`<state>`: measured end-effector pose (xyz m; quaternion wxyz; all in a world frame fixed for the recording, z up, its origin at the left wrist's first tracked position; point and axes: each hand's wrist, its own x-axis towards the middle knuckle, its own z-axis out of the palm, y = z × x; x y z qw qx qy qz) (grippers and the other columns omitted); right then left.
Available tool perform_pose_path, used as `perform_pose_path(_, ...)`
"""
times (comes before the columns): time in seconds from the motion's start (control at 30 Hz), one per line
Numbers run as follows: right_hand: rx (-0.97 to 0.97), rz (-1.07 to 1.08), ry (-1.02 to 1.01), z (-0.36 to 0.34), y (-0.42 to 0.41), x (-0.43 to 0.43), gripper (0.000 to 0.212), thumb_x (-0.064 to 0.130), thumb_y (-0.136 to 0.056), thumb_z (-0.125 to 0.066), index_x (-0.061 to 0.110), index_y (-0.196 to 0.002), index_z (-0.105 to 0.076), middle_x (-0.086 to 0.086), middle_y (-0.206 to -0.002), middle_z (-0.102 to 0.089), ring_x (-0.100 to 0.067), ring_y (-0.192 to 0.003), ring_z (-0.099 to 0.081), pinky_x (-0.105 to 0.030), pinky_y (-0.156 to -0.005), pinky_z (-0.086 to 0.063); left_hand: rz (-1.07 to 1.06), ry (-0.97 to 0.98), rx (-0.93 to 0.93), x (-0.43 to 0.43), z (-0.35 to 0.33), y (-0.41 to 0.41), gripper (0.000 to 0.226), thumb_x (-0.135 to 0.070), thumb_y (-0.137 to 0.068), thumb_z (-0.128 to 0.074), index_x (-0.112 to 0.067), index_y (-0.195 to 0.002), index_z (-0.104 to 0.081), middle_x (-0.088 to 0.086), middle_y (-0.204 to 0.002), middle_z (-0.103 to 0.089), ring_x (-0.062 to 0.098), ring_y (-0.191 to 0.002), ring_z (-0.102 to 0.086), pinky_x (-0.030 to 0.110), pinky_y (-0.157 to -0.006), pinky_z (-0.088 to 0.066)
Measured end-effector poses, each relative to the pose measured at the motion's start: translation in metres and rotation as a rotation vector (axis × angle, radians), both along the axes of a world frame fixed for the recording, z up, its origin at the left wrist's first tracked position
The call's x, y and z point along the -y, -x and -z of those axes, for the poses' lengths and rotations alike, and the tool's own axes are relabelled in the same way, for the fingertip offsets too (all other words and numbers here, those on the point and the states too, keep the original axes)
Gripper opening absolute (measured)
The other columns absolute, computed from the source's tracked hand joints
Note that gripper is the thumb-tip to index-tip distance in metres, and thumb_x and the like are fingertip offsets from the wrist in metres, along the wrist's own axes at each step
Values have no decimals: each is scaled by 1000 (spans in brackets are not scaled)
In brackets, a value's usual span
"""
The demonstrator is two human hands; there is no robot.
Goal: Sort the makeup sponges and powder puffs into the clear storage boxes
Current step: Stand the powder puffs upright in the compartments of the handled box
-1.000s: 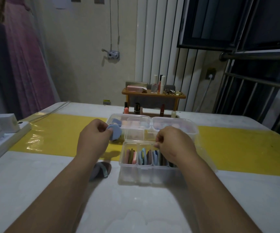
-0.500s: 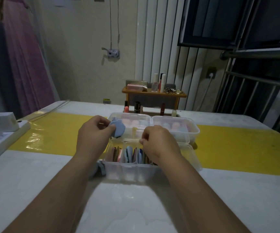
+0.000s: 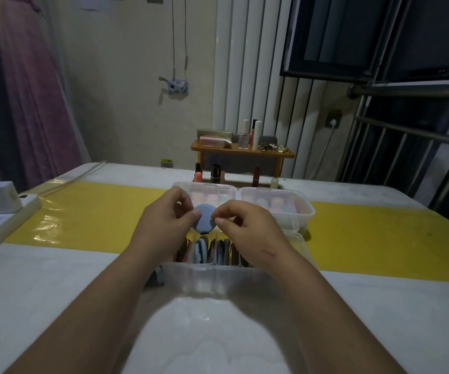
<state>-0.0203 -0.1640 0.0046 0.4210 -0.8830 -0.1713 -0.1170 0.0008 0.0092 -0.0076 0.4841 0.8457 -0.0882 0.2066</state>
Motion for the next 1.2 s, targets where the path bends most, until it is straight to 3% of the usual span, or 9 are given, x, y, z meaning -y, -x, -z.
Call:
perform_pose_path(0.23, 47, 96, -41, 0, -4, 7, 9, 25, -90, -68, 33, -92, -68, 16, -87, -64, -3, -77, -59, -22, -70, -52, 70, -17, 5, -1, 1, 0, 15, -17, -87, -70, -24, -80, -59, -5, -81, -68, 17, -83, -65, 36, -73, -52)
perform_pose_path(0.37, 35, 108, -42, -3, -3, 18, 11, 20, -90, -65, 31, -91, -67, 15, -86, -63, -4, -76, -58, -21, -69, -50, 1, 1, 37, -4, 4, 2, 15, -15, -88, -66, -25, -79, -63, -9, -81, -66, 11, -79, -60, 29, -67, -44)
perform_pose_path(0.47, -10, 120, -5, -4, -3, 23, 14, 17, -89, -63, 30, -91, -68, 13, -87, -65, -6, -81, -59, -28, -74, -54, -41, -9, 19, -4, 5, 3, 14, -14, -88, -67, -24, -78, -65, -12, -77, -64, 6, -73, -57, 26, -62, -40)
perform_pose_path(0.6, -43, 195, -6, -10, -3, 34, 21, 11, -85, -62, 31, -82, -69, 11, -83, -65, -10, -80, -60, -30, -67, -52, -42, -38, 2, -2, 3, 5, 12, -14, -89, -65, -24, -81, -67, -13, -78, -63, 5, -74, -56, 25, -61, -38)
perform_pose_path(0.83, -67, 327, -27, -22, -3, 53, 28, 3, -81, -59, 25, -67, -68, 9, -81, -64, -7, -81, -57, -24, -62, -46, -41, -385, 121, -1, 0, 8, 9, -23, -90, -63, -31, -85, -66, -23, -76, -55, 13, -81, -57, 29, -67, -39)
perform_pose_path(0.93, -53, 395, -26, -25, -2, 59, 25, 4, -81, -58, 20, -66, -70, 8, -80, -66, -9, -80, -58, -25, -64, -48, -46, -412, 122, -1, 1, 6, 8, -26, -91, -63, -28, -92, -70, -22, -77, -55, 12, -80, -55, 29, -66, -37)
perform_pose_path(1.1, -50, 465, 21, -28, 2, 65, 15, 9, -82, -56, 4, -74, -66, -8, -77, -63, -16, -64, -53, -26, -51, -42, -23, -381, 59, 1, 3, 5, 8, -25, -90, -64, -27, -90, -71, -22, -78, -56, 4, -67, -58, 26, -61, -39)
perform_pose_path(1.2, -46, 497, 19, -29, 2, 66, 15, 11, -78, -56, -2, -74, -62, -14, -72, -63, -17, -56, -48, -28, -52, -39, -9, -382, 39, 1, 3, 6, 7, -25, -90, -64, -28, -88, -70, -24, -79, -56, 6, -58, -61, 20, -56, -38)
